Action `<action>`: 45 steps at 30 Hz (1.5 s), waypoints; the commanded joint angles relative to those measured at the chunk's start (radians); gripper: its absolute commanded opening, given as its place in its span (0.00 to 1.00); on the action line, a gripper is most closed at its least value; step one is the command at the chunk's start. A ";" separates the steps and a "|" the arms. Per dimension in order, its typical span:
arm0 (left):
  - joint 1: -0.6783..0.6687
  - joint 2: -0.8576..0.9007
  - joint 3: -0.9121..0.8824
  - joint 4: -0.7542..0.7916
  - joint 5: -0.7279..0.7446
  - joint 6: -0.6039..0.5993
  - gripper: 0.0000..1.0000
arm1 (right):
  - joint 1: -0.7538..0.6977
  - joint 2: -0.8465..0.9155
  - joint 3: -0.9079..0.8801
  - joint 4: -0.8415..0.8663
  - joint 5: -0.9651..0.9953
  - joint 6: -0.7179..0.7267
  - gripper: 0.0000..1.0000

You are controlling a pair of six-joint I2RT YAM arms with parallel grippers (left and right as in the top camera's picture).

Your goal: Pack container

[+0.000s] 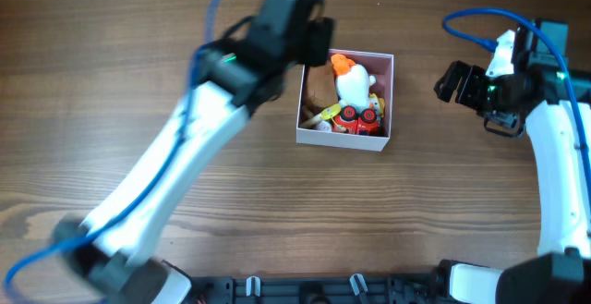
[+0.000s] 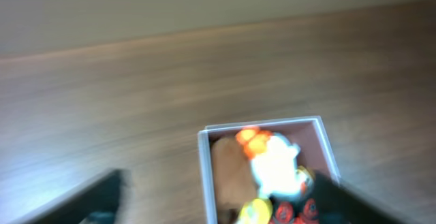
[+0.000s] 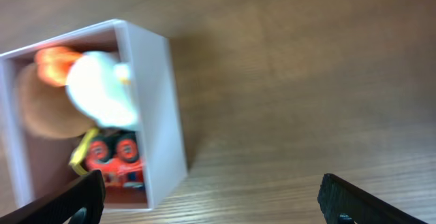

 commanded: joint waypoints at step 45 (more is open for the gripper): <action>0.245 -0.544 0.010 -0.720 -0.292 -0.222 1.00 | -0.001 -0.724 0.027 0.022 -0.234 -0.322 1.00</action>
